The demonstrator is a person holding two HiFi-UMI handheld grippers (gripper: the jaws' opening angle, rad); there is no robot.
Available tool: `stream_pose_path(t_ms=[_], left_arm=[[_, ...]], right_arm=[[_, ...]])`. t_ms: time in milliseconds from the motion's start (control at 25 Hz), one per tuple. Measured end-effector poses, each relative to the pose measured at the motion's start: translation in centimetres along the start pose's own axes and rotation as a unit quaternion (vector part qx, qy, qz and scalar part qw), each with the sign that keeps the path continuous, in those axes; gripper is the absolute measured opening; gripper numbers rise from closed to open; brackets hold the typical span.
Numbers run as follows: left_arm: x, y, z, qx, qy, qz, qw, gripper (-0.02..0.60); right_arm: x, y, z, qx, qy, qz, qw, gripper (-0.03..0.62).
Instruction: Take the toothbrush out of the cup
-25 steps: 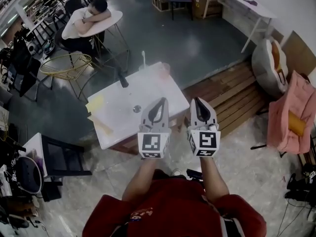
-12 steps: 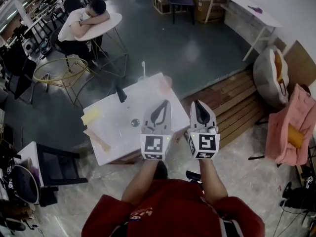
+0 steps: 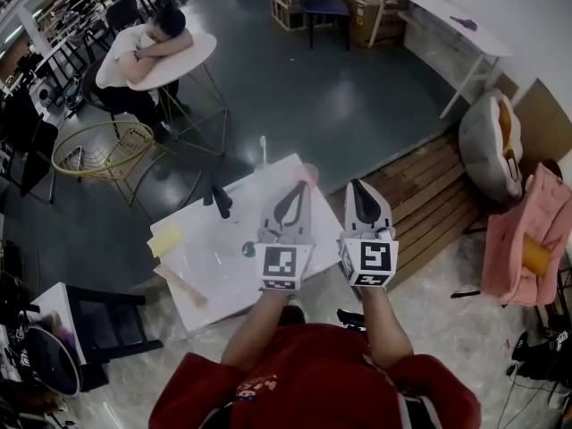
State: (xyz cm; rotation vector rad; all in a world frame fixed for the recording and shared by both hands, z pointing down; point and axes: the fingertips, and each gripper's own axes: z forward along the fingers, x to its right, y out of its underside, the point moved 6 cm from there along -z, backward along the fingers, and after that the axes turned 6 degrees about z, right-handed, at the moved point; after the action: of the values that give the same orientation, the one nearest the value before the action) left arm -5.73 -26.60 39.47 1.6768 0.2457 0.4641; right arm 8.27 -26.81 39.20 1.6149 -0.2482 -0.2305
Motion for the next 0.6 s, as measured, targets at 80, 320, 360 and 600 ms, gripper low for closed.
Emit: stream_pose_path(t_ms=[80,320,360,600], left_arm=[[-1.0,0.2,1.0,0.003,0.003,0.001,1.0000,0.029],[-3.9,1.2,3.3,0.006,0.010,-0.007,0.9999,0.029],[-4.2,1.3,3.6,0.006,0.012,-0.007,0.9999,0.029],[-5.0,2.1,5.3,0.005,0.015,-0.014,0.9998,0.029]], right_arm=[[-0.2,0.0,1.5,0.002,0.003,-0.003,1.000,0.034],[-1.2,0.2,5.1,0.004,0.007,-0.011,1.000,0.034],[-1.1,0.3,5.5,0.002,0.010,-0.012,1.000,0.034],[-0.5,1.0,6.8,-0.007,0.017,-0.013,1.000,0.034]])
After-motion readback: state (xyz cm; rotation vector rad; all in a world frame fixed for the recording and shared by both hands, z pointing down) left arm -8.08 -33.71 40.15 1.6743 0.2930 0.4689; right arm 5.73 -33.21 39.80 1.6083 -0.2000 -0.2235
